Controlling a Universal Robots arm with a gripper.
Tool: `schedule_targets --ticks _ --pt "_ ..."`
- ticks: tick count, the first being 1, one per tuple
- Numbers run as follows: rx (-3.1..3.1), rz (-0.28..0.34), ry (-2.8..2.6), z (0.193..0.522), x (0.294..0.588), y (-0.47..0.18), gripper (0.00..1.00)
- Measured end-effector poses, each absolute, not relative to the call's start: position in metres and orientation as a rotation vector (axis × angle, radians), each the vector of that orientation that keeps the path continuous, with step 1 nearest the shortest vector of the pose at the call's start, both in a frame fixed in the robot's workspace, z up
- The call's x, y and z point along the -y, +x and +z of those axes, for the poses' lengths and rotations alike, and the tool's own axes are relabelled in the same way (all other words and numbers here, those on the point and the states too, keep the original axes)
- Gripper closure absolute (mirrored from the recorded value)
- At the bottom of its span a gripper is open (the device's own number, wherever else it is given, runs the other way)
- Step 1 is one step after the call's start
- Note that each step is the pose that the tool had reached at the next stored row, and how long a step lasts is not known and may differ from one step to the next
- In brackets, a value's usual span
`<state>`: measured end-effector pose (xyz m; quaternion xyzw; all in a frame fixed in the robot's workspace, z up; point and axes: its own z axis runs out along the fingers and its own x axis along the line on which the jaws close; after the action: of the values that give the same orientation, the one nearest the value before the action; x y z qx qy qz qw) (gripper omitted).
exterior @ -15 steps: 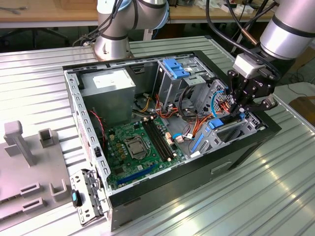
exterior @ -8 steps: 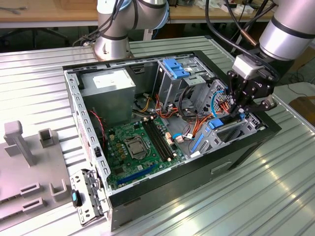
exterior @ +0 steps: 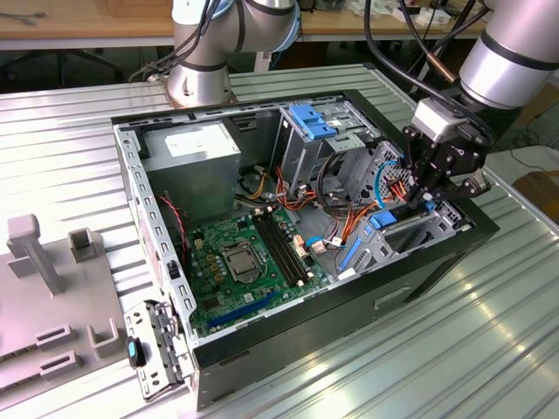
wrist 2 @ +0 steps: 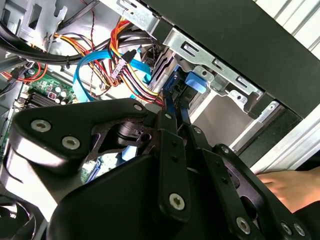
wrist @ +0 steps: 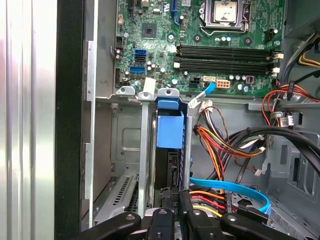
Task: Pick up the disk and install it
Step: 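Insert the first disk wire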
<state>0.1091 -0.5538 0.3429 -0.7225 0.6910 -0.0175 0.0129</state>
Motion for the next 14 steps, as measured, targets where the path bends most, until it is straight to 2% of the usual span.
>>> schedule_targets --ticks 14 --pt "-2.153 -0.054 -2.251 0.3406 0.5538 0.1091 0.84"
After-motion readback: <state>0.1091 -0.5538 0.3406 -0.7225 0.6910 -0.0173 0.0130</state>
